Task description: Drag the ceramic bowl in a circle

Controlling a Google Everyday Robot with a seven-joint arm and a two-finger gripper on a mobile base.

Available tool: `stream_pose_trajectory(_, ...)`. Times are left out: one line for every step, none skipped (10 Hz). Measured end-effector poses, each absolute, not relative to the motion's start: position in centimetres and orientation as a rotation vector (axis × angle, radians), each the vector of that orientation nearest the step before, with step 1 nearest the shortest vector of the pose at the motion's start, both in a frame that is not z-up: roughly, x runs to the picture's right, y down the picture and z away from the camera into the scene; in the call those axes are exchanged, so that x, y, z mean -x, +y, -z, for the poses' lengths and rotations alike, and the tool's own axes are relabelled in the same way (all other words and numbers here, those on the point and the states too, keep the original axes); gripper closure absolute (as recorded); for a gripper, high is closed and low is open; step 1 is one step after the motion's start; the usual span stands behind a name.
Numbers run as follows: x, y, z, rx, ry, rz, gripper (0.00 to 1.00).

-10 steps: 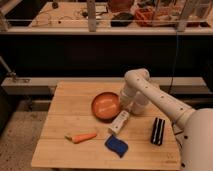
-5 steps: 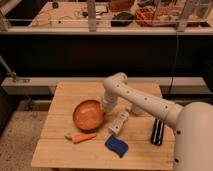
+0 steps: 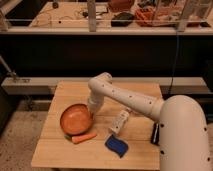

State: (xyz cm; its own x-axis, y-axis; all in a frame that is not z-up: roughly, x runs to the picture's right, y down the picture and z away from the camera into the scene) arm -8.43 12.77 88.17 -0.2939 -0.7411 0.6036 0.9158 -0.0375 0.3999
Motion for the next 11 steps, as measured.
stream_pose_trajectory(8.7,11.7,-89.4,0.268,-0.885,1.643,1.00)
stream_pose_trajectory(9.6,10.4,-90.8,0.262,-0.895,1.626,1.00)
stream_pose_trajectory(10.4,9.4,-92.1,0.260,-0.904,1.608,1.00)
stream_pose_trajectory(10.8,8.6,-93.1,0.260,-0.905,1.593,1.00)
stream_pose_trajectory(11.2,7.2,-94.6,0.264,-0.902,1.565,1.00)
stream_pose_trajectory(11.3,6.2,-95.5,0.262,-0.890,1.540,1.00)
stream_pose_trajectory(10.9,5.6,-96.0,0.269,-0.873,1.514,1.00)
stream_pose_trajectory(10.1,5.2,-96.4,0.278,-0.855,1.483,1.00)
stream_pose_trajectory(8.3,4.7,-96.9,0.290,-0.831,1.443,1.00)
stream_pose_trajectory(6.2,4.3,-97.2,0.303,-0.807,1.411,1.00)
stream_pose_trajectory(3.7,4.0,-97.5,0.314,-0.784,1.379,1.00)
